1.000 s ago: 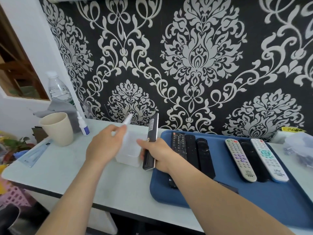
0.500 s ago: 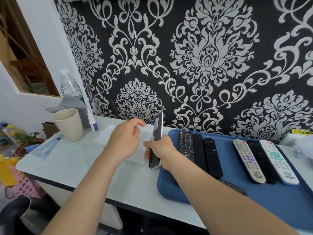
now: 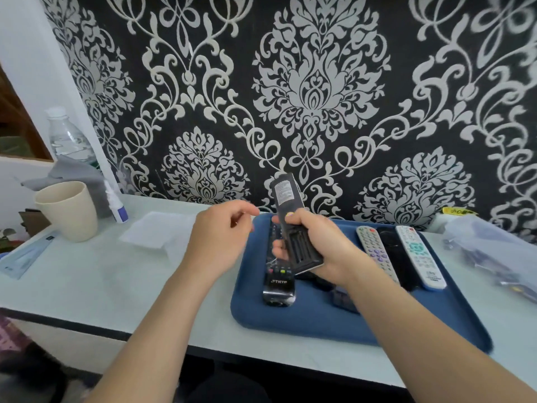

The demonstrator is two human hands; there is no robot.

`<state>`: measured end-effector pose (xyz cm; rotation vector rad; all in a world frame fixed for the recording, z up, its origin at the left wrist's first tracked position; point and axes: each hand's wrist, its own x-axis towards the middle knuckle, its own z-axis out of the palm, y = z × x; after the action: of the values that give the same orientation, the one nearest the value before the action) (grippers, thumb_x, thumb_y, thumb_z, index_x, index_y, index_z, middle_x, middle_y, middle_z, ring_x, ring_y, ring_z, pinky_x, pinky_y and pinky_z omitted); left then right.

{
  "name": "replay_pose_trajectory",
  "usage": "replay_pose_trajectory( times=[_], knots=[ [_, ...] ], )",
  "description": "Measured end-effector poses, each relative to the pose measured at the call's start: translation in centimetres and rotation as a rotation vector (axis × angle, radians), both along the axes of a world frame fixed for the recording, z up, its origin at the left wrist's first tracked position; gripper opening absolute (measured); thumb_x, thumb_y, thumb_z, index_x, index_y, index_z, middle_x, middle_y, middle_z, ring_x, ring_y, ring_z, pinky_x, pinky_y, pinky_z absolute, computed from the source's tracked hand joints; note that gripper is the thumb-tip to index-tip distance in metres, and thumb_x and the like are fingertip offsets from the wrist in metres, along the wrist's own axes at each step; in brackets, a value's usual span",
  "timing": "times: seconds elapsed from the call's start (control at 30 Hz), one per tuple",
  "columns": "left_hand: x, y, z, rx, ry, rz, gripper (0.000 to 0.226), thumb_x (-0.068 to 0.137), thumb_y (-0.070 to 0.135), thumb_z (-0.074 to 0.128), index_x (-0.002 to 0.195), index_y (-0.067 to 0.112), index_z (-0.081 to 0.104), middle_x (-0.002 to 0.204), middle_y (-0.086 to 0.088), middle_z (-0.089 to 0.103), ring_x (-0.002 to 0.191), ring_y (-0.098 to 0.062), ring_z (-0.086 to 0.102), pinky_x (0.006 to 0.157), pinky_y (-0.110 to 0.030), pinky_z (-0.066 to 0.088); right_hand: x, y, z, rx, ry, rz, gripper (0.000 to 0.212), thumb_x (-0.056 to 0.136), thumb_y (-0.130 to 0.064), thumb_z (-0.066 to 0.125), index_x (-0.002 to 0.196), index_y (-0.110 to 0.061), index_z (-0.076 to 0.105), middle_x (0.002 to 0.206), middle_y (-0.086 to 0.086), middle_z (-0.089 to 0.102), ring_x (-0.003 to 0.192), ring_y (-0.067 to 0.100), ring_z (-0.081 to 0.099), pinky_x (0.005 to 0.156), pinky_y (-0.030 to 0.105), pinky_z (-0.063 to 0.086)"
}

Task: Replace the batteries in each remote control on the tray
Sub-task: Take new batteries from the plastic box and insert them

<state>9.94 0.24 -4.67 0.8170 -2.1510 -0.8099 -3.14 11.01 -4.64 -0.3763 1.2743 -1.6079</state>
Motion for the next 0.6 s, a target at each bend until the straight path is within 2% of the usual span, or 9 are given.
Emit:
replay_pose_trajectory(
  times=[0.07, 0.13, 0.17, 0.23, 0.3, 0.4, 0.47, 0.53, 0.6],
  knots=[
    [-2.1, 2.3, 0.6, 0.05, -0.028, -0.111, 0.022, 0.092, 0.016, 0.053, 0.094, 0.03, 0.07, 0.072, 0.01, 0.07, 0.056, 0.005, 0.055, 0.057, -0.021, 0.041, -1.8, 2.3, 0.2, -0.003, 0.169, -0.007, 0.015, 0.097, -0.006, 0.054, 0.105, 0.004, 0.062, 0.092, 0.024, 0.066, 0.072, 0.03, 0.07, 0.071, 0.039, 0.062],
    [-4.3, 4.4, 0.6, 0.073, -0.069, -0.174, 0.02, 0.092, 0.024, 0.054, 0.104, 0.031, 0.068, 0.081, 0.012, 0.07, 0.07, 0.006, 0.06, 0.07, -0.025, 0.049, -3.7, 4.5, 0.0, -0.019, 0.386, -0.039, 0.018, 0.095, -0.003, 0.058, 0.11, 0.005, 0.066, 0.101, 0.025, 0.072, 0.088, 0.035, 0.07, 0.084, 0.043, 0.059],
    [-5.5, 5.3, 0.4, 0.092, -0.092, -0.196, 0.022, 0.092, 0.03, 0.055, 0.111, 0.033, 0.065, 0.086, 0.014, 0.07, 0.081, 0.001, 0.063, 0.08, -0.029, 0.05, -4.5, 5.6, -0.3, -0.012, 0.47, -0.078, 0.018, 0.094, -0.003, 0.06, 0.109, 0.002, 0.069, 0.104, 0.024, 0.073, 0.092, 0.035, 0.07, 0.089, 0.044, 0.058],
    [-7.7, 7.1, -0.6, 0.159, -0.167, -0.262, 0.037, 0.09, 0.043, 0.055, 0.126, 0.033, 0.053, 0.093, 0.015, 0.067, 0.091, -0.009, 0.063, 0.088, -0.036, 0.05, -5.9, 7.5, -1.3, 0.016, 0.52, -0.147, 0.015, 0.094, -0.004, 0.062, 0.106, -0.003, 0.072, 0.102, 0.023, 0.074, 0.091, 0.032, 0.072, 0.087, 0.045, 0.058],
    [-9.9, 8.7, -1.9, 0.259, -0.212, -0.342, 0.054, 0.085, 0.049, 0.06, 0.134, 0.034, 0.04, 0.095, 0.013, 0.067, 0.09, -0.013, 0.065, 0.088, -0.041, 0.051, -7.2, 9.2, -2.7, 0.031, 0.497, -0.142, 0.019, 0.094, 0.0, 0.061, 0.11, -0.003, 0.071, 0.106, 0.023, 0.073, 0.096, 0.033, 0.071, 0.088, 0.046, 0.057],
    [-11.4, 9.9, -3.8, 0.44, -0.171, -0.388, 0.071, 0.076, 0.037, 0.075, 0.135, 0.034, 0.035, 0.079, 0.007, 0.069, 0.073, -0.015, 0.066, 0.081, -0.045, 0.056, -8.3, 10.9, -4.4, 0.044, 0.481, -0.022, 0.03, 0.091, 0.011, 0.056, 0.117, 0.0, 0.067, 0.114, 0.024, 0.071, 0.109, 0.037, 0.067, 0.097, 0.047, 0.053],
    [-11.6, 10.0, -4.2, 0.514, -0.18, -0.397, 0.074, 0.076, 0.022, 0.08, 0.135, 0.029, 0.035, 0.068, 0.006, 0.065, 0.063, -0.013, 0.062, 0.071, -0.035, 0.055, -8.5, 11.5, -4.8, 0.087, 0.563, 0.012, 0.031, 0.089, 0.012, 0.058, 0.116, -0.001, 0.068, 0.11, 0.02, 0.073, 0.107, 0.033, 0.069, 0.097, 0.044, 0.054],
    [-11.8, 10.5, -4.0, 0.542, -0.223, -0.398, 0.076, 0.079, 0.012, 0.077, 0.138, 0.025, 0.031, 0.069, 0.0, 0.065, 0.062, -0.016, 0.059, 0.065, -0.032, 0.052, -8.8, 12.1, -5.1, 0.151, 0.69, -0.001, 0.028, 0.088, 0.004, 0.065, 0.112, -0.007, 0.072, 0.102, 0.014, 0.076, 0.102, 0.028, 0.071, 0.095, 0.043, 0.055],
    [-11.9, 10.8, -3.6, 0.559, -0.257, -0.391, 0.081, 0.081, 0.006, 0.074, 0.143, 0.024, 0.026, 0.071, -0.006, 0.065, 0.064, -0.02, 0.06, 0.069, -0.035, 0.056, -9.1, 12.5, -5.3, 0.221, 0.836, -0.011, 0.022, 0.085, -0.007, 0.071, 0.104, -0.017, 0.076, 0.092, 0.009, 0.078, 0.095, 0.025, 0.073, 0.091, 0.042, 0.057]
  ],
)
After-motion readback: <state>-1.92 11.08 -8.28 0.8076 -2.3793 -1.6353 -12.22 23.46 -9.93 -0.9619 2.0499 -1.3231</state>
